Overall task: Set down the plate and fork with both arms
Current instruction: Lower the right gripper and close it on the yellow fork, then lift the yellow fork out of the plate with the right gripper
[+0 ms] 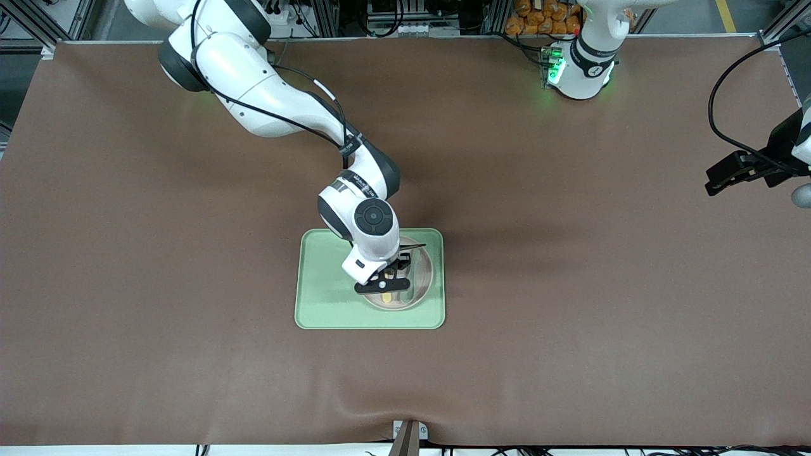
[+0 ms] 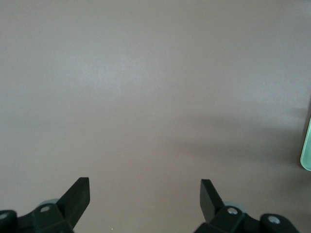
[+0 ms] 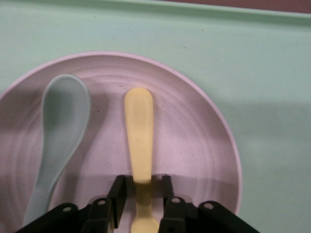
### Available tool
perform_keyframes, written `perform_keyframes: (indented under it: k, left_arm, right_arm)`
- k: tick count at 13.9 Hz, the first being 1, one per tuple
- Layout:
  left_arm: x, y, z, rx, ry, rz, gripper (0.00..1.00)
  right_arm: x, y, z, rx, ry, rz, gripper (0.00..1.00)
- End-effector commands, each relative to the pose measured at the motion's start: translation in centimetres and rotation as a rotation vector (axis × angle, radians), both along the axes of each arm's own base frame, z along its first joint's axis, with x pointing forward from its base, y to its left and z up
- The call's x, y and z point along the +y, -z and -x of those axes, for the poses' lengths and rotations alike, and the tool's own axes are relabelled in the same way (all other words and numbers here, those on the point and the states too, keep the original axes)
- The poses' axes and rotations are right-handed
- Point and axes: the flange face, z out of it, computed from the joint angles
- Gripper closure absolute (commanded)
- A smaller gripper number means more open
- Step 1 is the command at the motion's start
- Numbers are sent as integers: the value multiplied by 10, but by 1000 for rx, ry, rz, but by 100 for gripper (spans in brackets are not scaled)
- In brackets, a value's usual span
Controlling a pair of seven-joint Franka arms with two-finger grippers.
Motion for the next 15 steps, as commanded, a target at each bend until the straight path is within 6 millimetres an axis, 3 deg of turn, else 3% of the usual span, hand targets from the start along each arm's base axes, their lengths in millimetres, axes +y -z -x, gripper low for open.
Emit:
perform_keyframes:
  k: [1, 4, 8, 12, 15]
  left_arm:
    - [0, -2, 0, -19, -2, 25, 0]
    - [0, -5, 0, -25, -2, 26, 0]
    - [-1, -5, 0, -24, -2, 36, 0]
    - [-2, -5, -1, -34, 1, 33, 0]
    - [-3, -5, -2, -35, 3, 33, 0]
  right_arm:
    - [-2, -3, 0, -4, 30, 6, 82]
    - [-1, -12, -2, -8, 36, -6, 90]
    - [-10, -34, -12, 11, 77, -44, 90]
    - [-51, -59, -38, 34, 69, -81, 89]
    - [-94, -61, -49, 92, 50, -48, 89]
